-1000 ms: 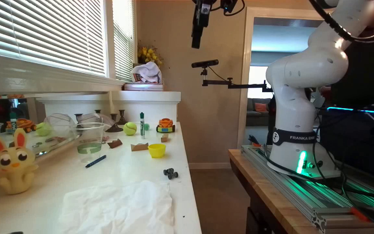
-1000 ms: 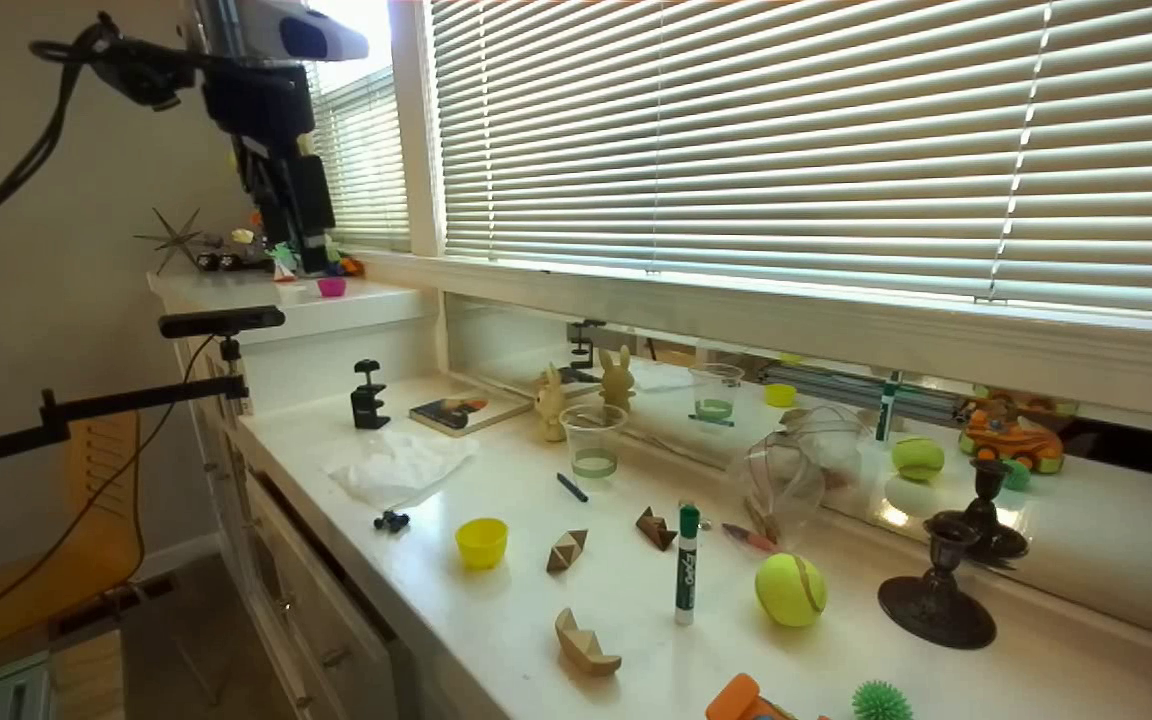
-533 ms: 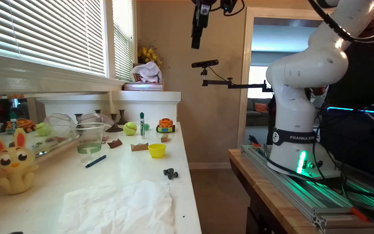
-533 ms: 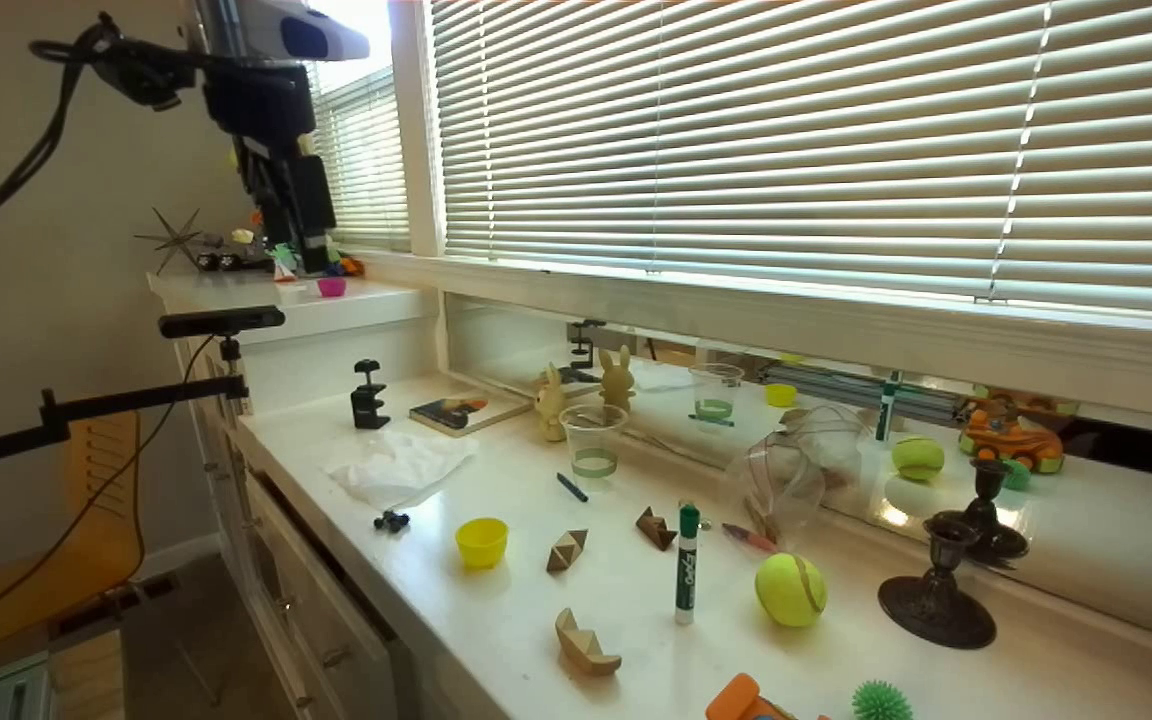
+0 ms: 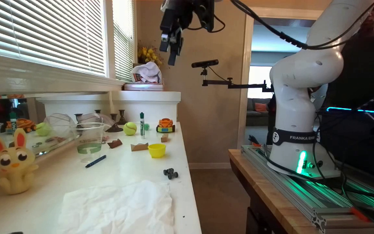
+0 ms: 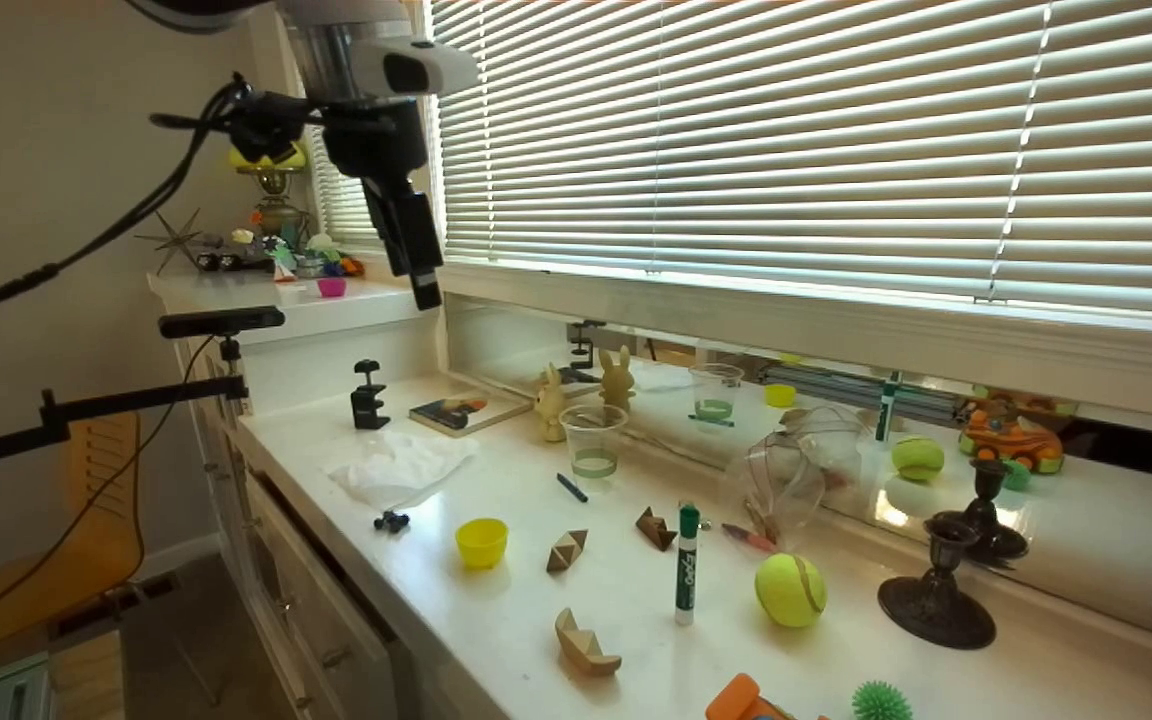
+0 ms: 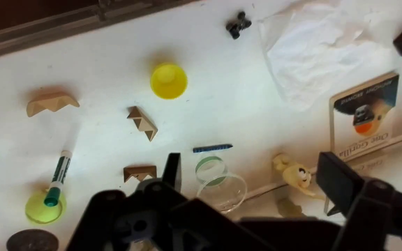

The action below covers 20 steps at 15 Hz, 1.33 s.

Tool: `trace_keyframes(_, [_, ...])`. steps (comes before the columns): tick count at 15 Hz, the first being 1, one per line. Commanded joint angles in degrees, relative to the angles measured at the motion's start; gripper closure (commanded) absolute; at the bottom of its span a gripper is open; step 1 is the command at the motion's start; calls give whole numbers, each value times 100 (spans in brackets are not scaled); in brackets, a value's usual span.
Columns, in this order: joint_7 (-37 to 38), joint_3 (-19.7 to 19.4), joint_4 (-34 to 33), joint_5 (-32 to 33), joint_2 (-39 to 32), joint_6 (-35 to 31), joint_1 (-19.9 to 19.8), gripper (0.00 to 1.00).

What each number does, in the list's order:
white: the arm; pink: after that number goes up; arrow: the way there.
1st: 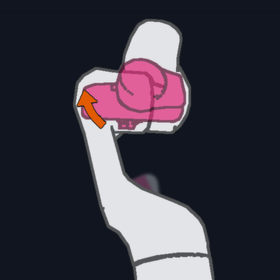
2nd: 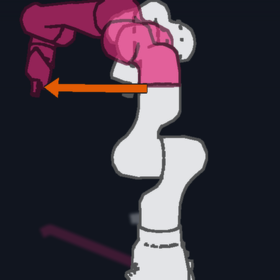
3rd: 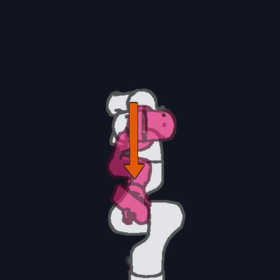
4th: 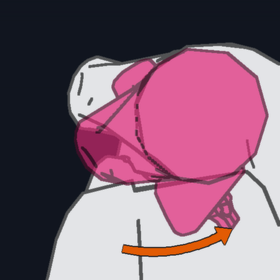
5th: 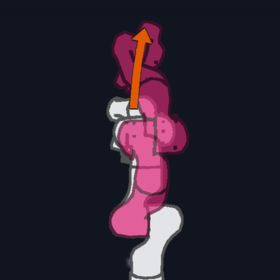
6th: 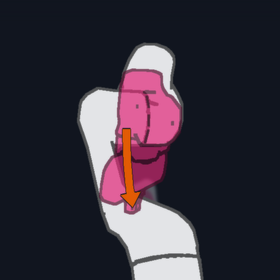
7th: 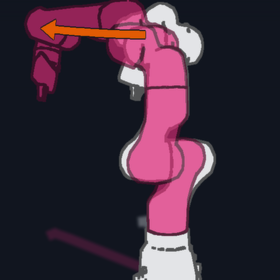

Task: Put the green ball on the candle holder

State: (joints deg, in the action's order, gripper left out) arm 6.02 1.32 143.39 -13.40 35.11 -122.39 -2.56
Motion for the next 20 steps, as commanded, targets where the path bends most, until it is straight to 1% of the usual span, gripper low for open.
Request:
trace_keyframes(1, [594, 95, -406, 281, -739, -740, -279, 0])
trace_keyframes(2, [221, -69, -100, 108, -350, -478, -60, 0])
trace_keyframes(3, [322, -64, -164, 152, -510, -645, -110, 0])
trace_keyframes(5, [392, -59, -274, 171, -698, -735, -137, 0])
trace_keyframes(12, [422, -44, -323, 174, -726, -737, -140, 0])
trace_keyframes(13, [1083, 180, -400, 585, -972, -1069, -497, 0])
trace_keyframes(16, [1521, -28, -700, 986, -1564, -1526, -902, 0])
trace_keyframes(17, [1732, -43, -793, 1182, -1733, -1644, -1062, 0])
trace_keyframes(20, [2513, -56, -1163, 2036, -2287, -1761, -1552, 0])
